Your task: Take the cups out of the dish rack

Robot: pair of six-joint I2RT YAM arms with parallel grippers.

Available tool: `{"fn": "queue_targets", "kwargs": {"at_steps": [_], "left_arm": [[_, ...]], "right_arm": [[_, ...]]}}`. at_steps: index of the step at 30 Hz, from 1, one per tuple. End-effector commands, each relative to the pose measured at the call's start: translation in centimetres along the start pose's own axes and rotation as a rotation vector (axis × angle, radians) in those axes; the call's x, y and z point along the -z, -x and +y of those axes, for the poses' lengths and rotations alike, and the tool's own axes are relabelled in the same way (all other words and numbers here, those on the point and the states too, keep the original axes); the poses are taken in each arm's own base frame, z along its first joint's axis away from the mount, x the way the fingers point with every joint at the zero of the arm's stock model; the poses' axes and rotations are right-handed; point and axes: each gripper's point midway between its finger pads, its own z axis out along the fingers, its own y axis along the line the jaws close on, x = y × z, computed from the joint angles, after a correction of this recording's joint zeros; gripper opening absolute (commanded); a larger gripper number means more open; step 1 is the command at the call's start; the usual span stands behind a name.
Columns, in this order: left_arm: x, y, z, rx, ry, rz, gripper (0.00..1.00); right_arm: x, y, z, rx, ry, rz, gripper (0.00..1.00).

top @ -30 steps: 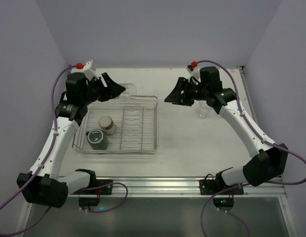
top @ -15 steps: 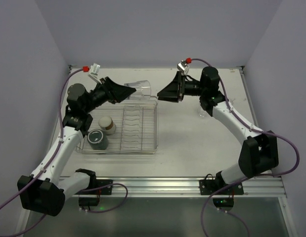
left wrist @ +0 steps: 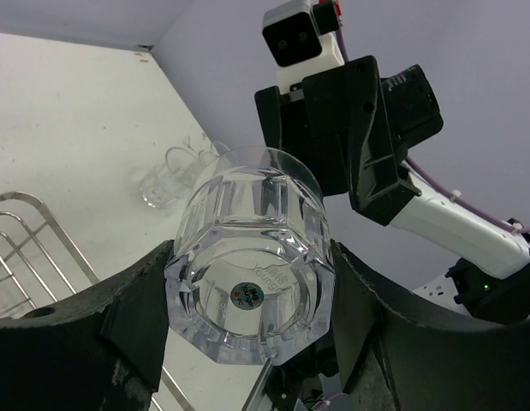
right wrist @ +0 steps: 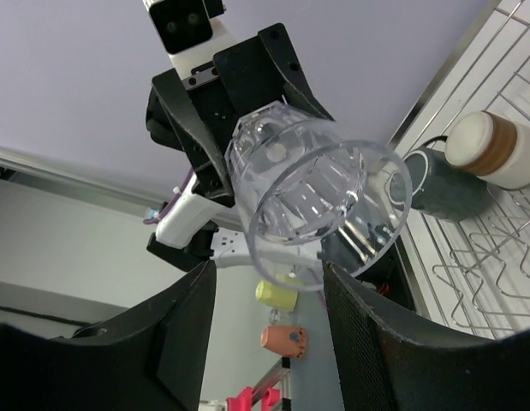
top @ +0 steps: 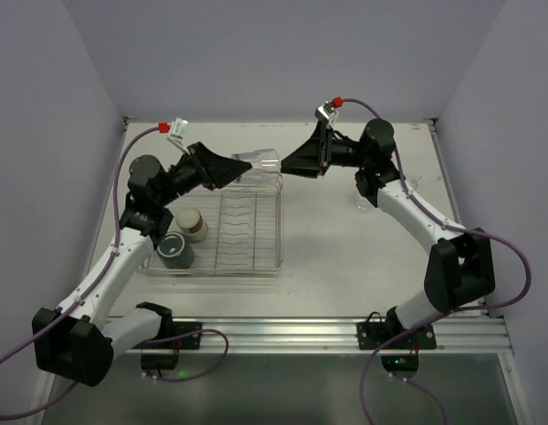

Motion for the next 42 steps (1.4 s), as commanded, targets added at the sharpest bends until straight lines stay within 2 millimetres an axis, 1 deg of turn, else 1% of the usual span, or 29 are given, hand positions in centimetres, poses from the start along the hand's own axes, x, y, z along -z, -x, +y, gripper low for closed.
{"fn": "queue_targets", "kwargs": {"at_steps": [1,4,9,10,13,15,16,17,19,20,21,22,23,24,25,26,29,30,31,32,33,34,35,36,37,38,40,41,42], "left_arm": [[-0.5,0.2,-2.1,-0.026,-0.081,-0.022,0.00],[-0.8,-0.2,-2.3,-0.019,-0.089,-0.014,0.00],[-1.0,-0.9,-2.2,-0.011,-0.089,-0.001,0.00],[-1.1,-1.0,-2.1,-0.009,-0.089,0.001,0.00],[-1.2,-1.4,-2.3,-0.003,-0.098,0.004,0.00],[-1.5,-1.6,-2.1,0.004,-0.099,0.011,0.00],[-1.5,-1.7,-2.2,0.007,-0.101,0.017,0.00],[-1.7,-1.9,-2.0,0.013,-0.103,0.024,0.00],[-1.7,-2.4,-2.2,0.011,-0.129,0.052,0.66],[-1.7,-2.5,-2.0,0.011,-0.128,0.055,0.91],[-1.7,-2.6,-1.7,0.014,-0.109,0.051,1.00],[-1.6,-2.4,-1.6,0.007,-0.099,0.043,1.00],[-1.5,-1.6,-1.7,-0.037,-0.077,0.009,1.00],[-1.3,-1.8,-1.0,-0.030,-0.024,0.020,1.00],[-1.1,-1.4,-0.8,-0.048,0.003,0.006,1.00],[-0.7,-1.0,-0.9,-0.103,0.023,-0.005,1.00],[0.2,0.9,0.0,-0.162,0.170,-0.046,1.00],[1.0,1.7,1.4,-0.151,0.299,-0.065,1.00],[1.8,2.4,1.9,-0.157,0.368,-0.092,1.00],[2.5,2.9,2.6,-0.177,0.432,-0.109,1.00],[4.0,3.4,4.5,-0.171,0.568,-0.142,1.00],[4.7,4.0,4.8,-0.173,0.617,-0.168,1.00],[5.6,4.2,5.4,-0.176,0.667,-0.184,1.00],[6.3,4.2,6.2,-0.176,0.723,-0.191,1.00],[6.5,4.0,6.6,-0.176,0.741,-0.184,1.00],[6.5,3.6,7.1,-0.174,0.756,-0.174,1.00],[6.5,3.1,7.8,-0.169,0.767,-0.155,1.00],[6.5,2.6,8.3,-0.164,0.776,-0.141,1.00],[6.3,2.5,8.4,-0.162,0.772,-0.134,1.00]], "right_arm": [[-0.7,0.2,1.8,0.039,0.057,0.033,0.55],[-1.2,0.3,2.1,0.040,0.072,0.041,0.54],[-1.6,0.4,3.0,0.033,0.119,0.046,0.47],[-1.7,0.5,2.9,0.024,0.122,0.047,0.44],[-1.8,0.6,2.9,-0.003,0.134,0.048,0.29],[-1.8,0.6,3.1,0.001,0.144,0.050,0.05],[-1.9,0.5,2.9,-0.013,0.143,0.052,0.00],[-1.8,0.4,3.2,-0.003,0.150,0.051,0.00],[-1.6,0.4,3.2,0.014,0.143,0.037,0.00],[-1.6,0.7,2.7,-0.007,0.119,0.023,0.00],[-1.6,0.7,2.7,0.000,0.108,0.020,0.00],[-1.5,0.8,2.3,0.032,0.090,0.015,0.00],[-1.5,0.7,2.0,0.006,0.059,0.012,0.00],[-1.3,0.8,1.8,0.015,0.042,0.003,0.00],[-1.1,1.1,1.3,0.069,0.017,-0.011,0.00],[-0.8,0.9,0.6,0.020,-0.038,-0.013,0.00],[0.5,1.5,-1.6,0.038,-0.169,-0.060,0.00],[1.0,2.2,-2.0,0.064,-0.222,-0.112,0.00],[1.8,2.9,-2.5,0.131,-0.271,-0.135,0.00],[2.6,2.4,-3.8,0.081,-0.353,-0.140,0.00],[3.3,2.6,-4.1,0.107,-0.409,-0.163,0.00],[4.5,4.1,-5.2,0.190,-0.523,-0.227,0.00],[5.7,3.5,-6.6,0.154,-0.624,-0.230,0.00],[6.5,3.7,-6.8,0.181,-0.677,-0.253,0.00],[7.9,4.7,-7.7,0.228,-0.776,-0.301,0.00],[9.1,4.4,-8.5,0.211,-0.859,-0.308,0.00],[11.3,5.3,-9.0,0.254,-0.990,-0.351,0.00],[13.7,5.6,-10.2,0.246,-1.135,-0.394,0.00],[14.9,5.8,-10.9,0.258,-1.207,-0.396,0.00]]}}
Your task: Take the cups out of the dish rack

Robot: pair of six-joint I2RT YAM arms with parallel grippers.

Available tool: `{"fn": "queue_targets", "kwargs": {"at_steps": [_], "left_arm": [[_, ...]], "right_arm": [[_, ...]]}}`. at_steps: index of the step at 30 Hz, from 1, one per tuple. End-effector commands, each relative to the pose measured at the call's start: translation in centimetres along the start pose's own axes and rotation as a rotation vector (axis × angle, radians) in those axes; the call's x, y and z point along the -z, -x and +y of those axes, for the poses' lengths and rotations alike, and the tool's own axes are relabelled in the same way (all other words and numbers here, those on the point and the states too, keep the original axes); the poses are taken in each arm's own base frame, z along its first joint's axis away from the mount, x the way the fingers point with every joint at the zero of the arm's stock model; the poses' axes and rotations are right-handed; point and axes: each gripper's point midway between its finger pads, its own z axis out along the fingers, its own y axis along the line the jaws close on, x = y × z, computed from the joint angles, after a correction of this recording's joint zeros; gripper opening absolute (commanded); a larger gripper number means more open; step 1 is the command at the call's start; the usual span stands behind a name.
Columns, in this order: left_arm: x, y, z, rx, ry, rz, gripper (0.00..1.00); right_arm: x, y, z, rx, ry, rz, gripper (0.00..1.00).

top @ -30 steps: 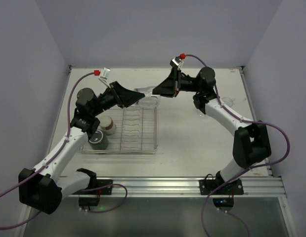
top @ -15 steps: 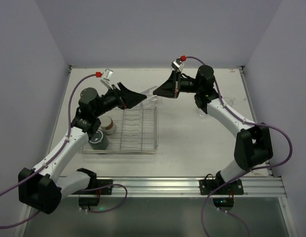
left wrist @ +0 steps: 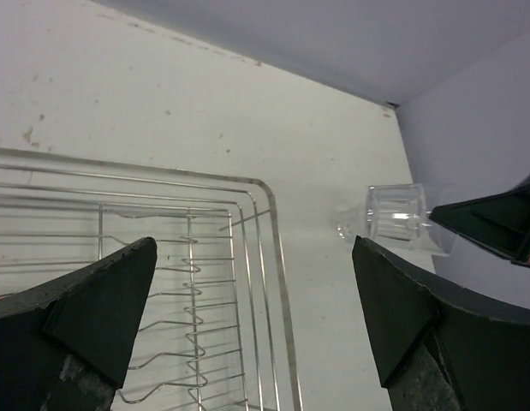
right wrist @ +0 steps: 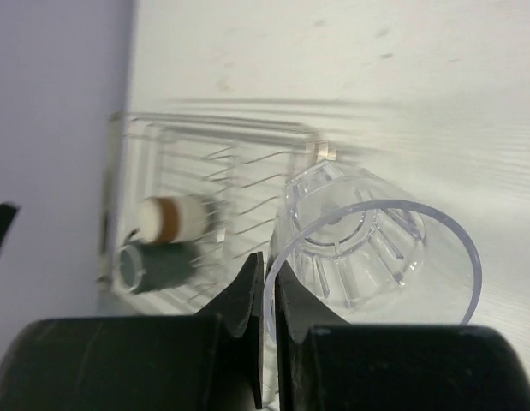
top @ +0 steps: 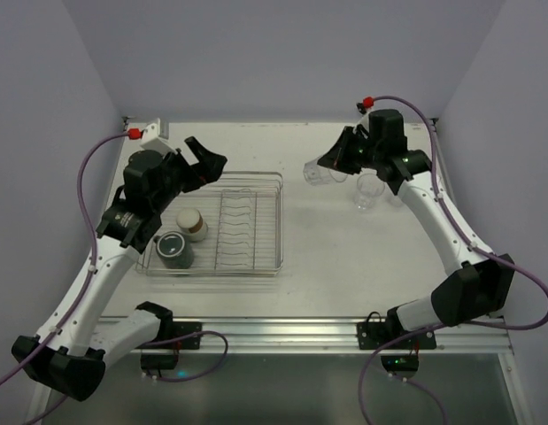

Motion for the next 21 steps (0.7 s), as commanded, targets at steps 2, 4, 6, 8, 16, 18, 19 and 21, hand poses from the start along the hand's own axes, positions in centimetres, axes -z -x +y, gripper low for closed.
{"fn": "queue_targets", "kwargs": {"at_steps": [2,4,6,8,16,18,19,21], "left_arm": [[-0.7,-1.9,3.1,-0.040,0.127,0.056,1.00],[-0.9,-1.9,3.0,-0.043,0.124,0.061,1.00],[-1.1,-2.2,3.0,-0.046,0.118,0.071,1.00],[-1.2,-2.5,3.0,-0.046,0.117,0.083,1.00],[-1.2,-3.1,3.6,-0.046,0.130,0.096,1.00],[-1.3,-3.3,3.6,-0.049,0.127,0.102,1.00],[-1.5,-3.5,3.7,-0.053,0.128,0.109,1.00],[-1.7,-3.8,3.7,-0.059,0.125,0.122,1.00]], "right_arm": [[4.1,2.7,-8.3,0.151,-0.522,-0.111,0.00],[4.5,3.0,-10.3,0.169,-0.628,-0.098,0.00],[4.7,3.4,-11.7,0.189,-0.699,-0.104,0.00],[4.3,3.4,-12.5,0.202,-0.725,-0.093,0.00],[2.5,5.0,-14.7,0.250,-0.797,-0.100,0.00],[2.2,5.3,-14.7,0.250,-0.795,-0.100,0.00],[2.0,5.4,-14.8,0.250,-0.798,-0.100,0.00],[1.8,5.6,-15.1,0.248,-0.807,-0.099,0.00]]}}
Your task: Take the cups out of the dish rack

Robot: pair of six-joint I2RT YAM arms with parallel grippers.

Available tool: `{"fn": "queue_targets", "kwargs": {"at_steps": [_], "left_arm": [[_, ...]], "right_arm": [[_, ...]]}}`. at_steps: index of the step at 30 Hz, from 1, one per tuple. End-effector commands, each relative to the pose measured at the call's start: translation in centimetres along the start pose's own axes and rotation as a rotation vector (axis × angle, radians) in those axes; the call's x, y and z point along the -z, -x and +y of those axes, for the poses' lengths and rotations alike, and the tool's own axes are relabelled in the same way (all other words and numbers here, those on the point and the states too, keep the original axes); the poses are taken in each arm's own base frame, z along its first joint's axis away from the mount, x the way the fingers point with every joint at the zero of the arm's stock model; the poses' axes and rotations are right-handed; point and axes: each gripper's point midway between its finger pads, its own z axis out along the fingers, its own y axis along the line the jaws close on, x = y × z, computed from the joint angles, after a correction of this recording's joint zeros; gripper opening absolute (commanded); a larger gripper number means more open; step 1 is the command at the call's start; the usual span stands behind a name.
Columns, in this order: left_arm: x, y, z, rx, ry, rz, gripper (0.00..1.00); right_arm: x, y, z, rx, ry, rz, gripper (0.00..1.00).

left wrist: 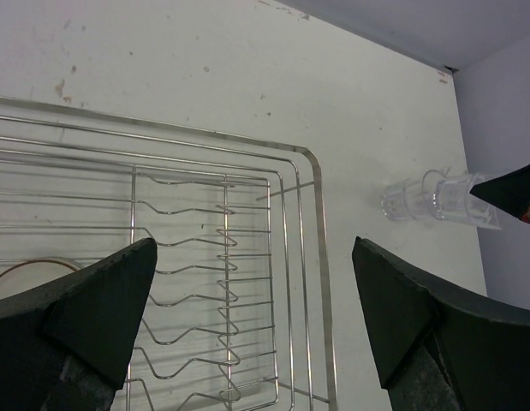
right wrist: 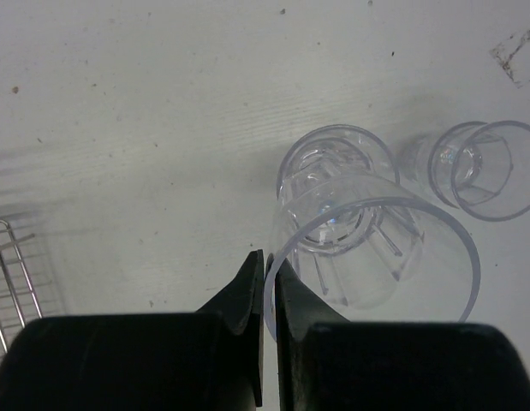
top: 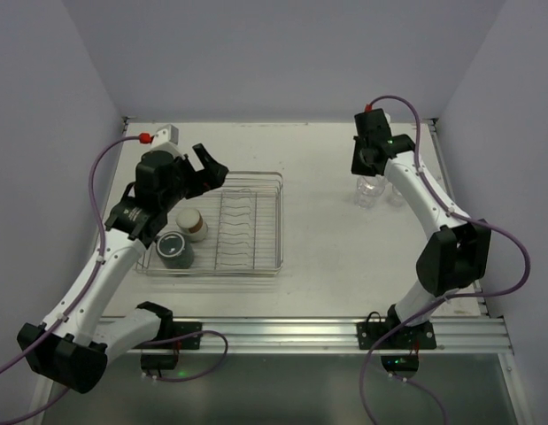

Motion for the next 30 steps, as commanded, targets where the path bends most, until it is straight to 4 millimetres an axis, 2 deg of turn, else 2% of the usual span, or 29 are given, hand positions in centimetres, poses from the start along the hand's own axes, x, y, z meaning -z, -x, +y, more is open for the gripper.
{"fn": "queue_targets", "kwargs": {"at_steps": [1,11,30], "left_arm": [[-0.5,-0.3,0.3,-0.033,0.006,0.010,1.00],[-1.1,-0.9,0.8,-0.047,0.021,0.028,1.00],[-1.3,-1.5,1.8,-0.060,0.072,0.060,1.00]], "right_arm": [[1.1,3.8,-0.4,-0.014,-0.015,-0.107,0.00],[-0.4,3.2,-1.1,-0.013,-0.046,-0.077,0.00],[-2.8,1.4,-0.8,0.000,-0.048,0.017,0.00]]}}
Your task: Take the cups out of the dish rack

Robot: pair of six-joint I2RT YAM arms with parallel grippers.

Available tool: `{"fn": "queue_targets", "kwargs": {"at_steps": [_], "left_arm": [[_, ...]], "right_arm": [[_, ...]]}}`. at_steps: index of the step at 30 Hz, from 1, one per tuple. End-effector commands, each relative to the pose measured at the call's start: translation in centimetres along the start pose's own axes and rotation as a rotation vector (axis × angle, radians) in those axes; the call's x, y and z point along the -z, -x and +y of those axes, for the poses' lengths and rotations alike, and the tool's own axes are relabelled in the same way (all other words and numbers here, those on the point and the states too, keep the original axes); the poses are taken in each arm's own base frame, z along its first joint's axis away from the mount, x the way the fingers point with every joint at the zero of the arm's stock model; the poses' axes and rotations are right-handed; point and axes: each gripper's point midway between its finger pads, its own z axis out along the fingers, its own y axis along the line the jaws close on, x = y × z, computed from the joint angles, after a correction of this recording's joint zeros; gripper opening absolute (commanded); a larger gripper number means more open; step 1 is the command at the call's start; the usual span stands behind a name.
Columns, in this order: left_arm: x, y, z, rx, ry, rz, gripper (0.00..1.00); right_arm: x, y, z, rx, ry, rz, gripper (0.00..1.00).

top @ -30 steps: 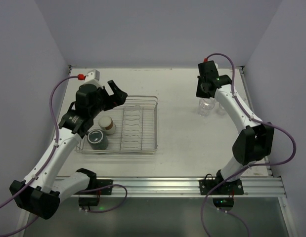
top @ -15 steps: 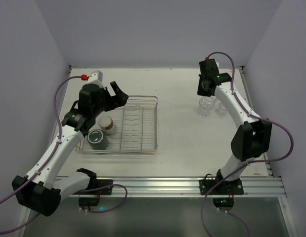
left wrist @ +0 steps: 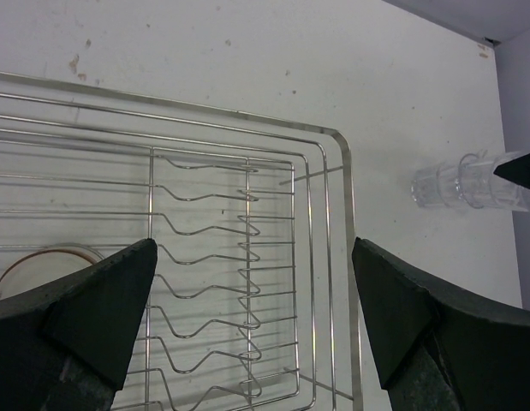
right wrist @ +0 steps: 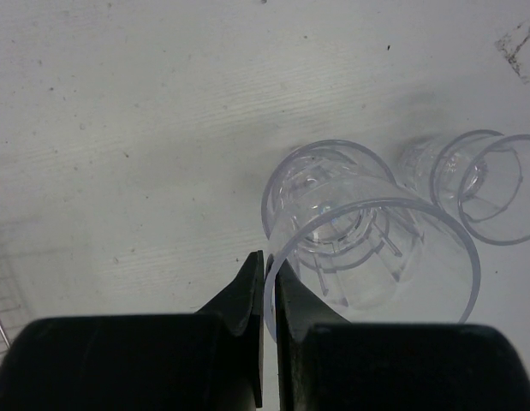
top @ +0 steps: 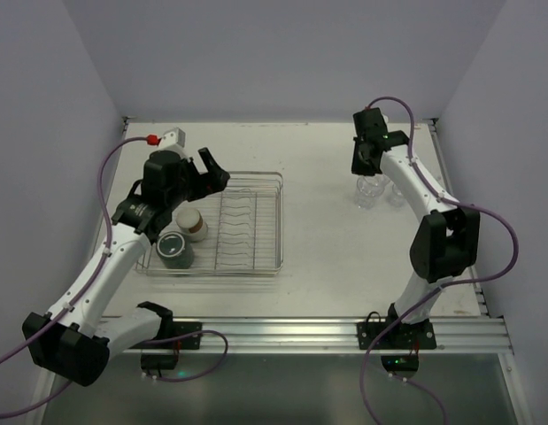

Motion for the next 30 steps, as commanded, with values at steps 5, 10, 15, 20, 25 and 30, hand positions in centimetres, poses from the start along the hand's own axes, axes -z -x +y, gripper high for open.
{"fn": "queue_targets", "kwargs": {"at_steps": [5,10,15,20,25,30], "left_arm": [[0.1,0.1,1.3,-0.038,0.075,0.015,1.00],[0.6,0.4,1.2,-0.044,0.071,0.001,1.00],[0.6,0.0,2.7,-0.063,0.148,0.023,1.00],[0.9,-0.1,4.9,-0.102,0.270,0.046,1.00],[1.6,-0.2,6.9,-0.147,0.389,0.079,1.00],[2.0,-0.8,8.4,-0.170,0.463,0.118,1.00]], "right_arm": [[-0.6,0.7,-0.2,-0.001,-0.025,0.000,0.00],[-1.3,0.1,-0.4,0.001,-0.039,0.021,0.00],[-1.8,-0.3,-0.3,0.009,-0.040,0.038,0.04],[-2.2,-0.7,-0.4,0.011,-0.048,0.057,0.15],[-2.0,-0.6,-0.4,0.013,-0.043,0.055,0.28],[-0.6,0.0,-0.3,-0.002,-0.027,0.026,0.44]]}}
